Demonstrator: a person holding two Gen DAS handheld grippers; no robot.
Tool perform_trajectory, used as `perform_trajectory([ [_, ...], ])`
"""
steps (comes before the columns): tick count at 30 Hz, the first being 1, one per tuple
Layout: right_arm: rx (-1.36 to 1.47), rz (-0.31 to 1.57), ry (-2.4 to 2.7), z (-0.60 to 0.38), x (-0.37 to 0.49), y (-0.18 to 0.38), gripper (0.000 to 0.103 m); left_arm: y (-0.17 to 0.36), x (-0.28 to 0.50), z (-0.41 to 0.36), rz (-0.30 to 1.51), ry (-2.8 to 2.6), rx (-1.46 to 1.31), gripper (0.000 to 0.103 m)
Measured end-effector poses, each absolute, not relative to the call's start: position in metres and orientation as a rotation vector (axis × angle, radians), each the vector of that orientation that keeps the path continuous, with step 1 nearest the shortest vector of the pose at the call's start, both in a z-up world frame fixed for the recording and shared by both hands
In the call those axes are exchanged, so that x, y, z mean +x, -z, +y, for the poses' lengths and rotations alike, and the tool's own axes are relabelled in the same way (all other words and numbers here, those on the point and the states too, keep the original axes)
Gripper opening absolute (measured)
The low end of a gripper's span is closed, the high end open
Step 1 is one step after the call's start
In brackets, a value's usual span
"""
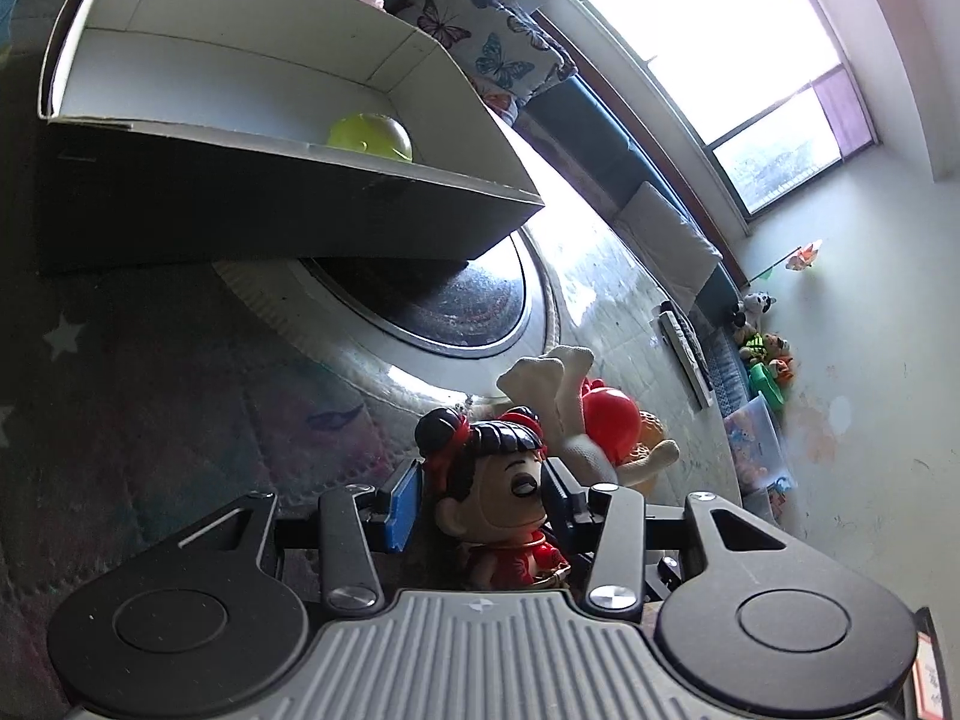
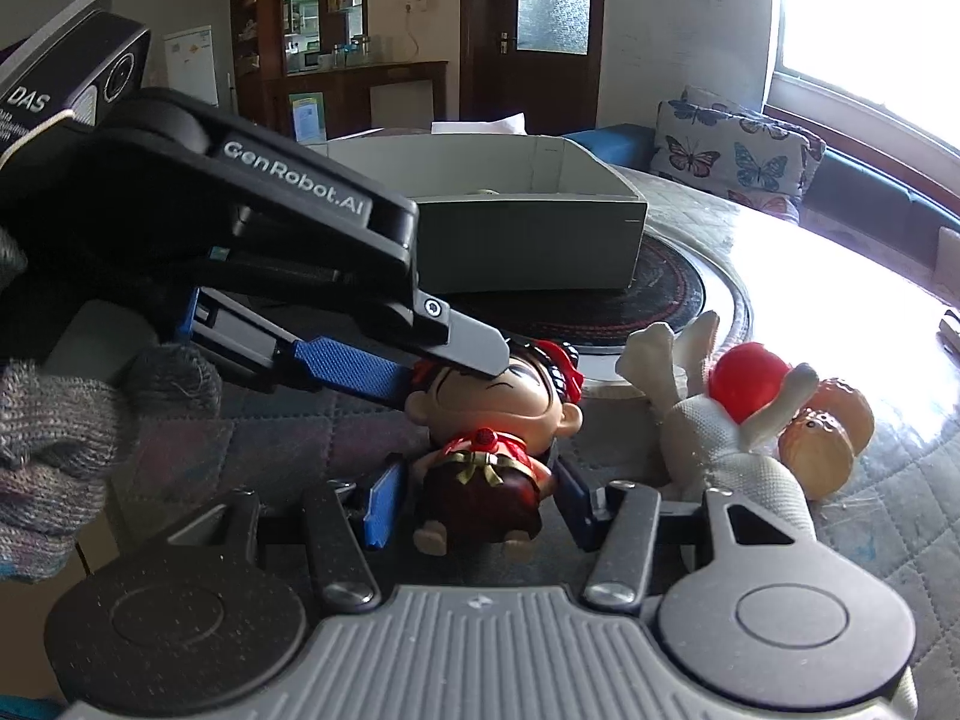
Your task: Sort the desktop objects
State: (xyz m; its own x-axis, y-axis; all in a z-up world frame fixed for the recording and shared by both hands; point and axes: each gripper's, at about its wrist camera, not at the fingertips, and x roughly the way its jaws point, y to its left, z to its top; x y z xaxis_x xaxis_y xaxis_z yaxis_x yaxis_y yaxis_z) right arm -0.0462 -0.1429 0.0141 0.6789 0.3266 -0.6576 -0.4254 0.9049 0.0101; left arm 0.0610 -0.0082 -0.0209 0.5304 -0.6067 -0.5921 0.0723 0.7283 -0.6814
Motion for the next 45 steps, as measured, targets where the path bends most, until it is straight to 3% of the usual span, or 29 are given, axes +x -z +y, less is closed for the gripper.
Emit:
perform_trajectory([
  [24,-0.112,0.724,-0.41,-0.139,-0.038,-0.018,0.052,0.019,0.059,-0.003,0.899,0.49,-0.641,0.046],
  [34,-0.174,0.633,-0.476,-0.112,-0.021,-0.059,0.052,-0.024,0.059,0.03,0.769,0.462,-0.662,0.045],
  [45,-0.208,0.545,-0.571,-0.052,0.061,-0.097,0.052,-0.066,0.111,0.079,0.633,0.331,-0.658,0.046],
])
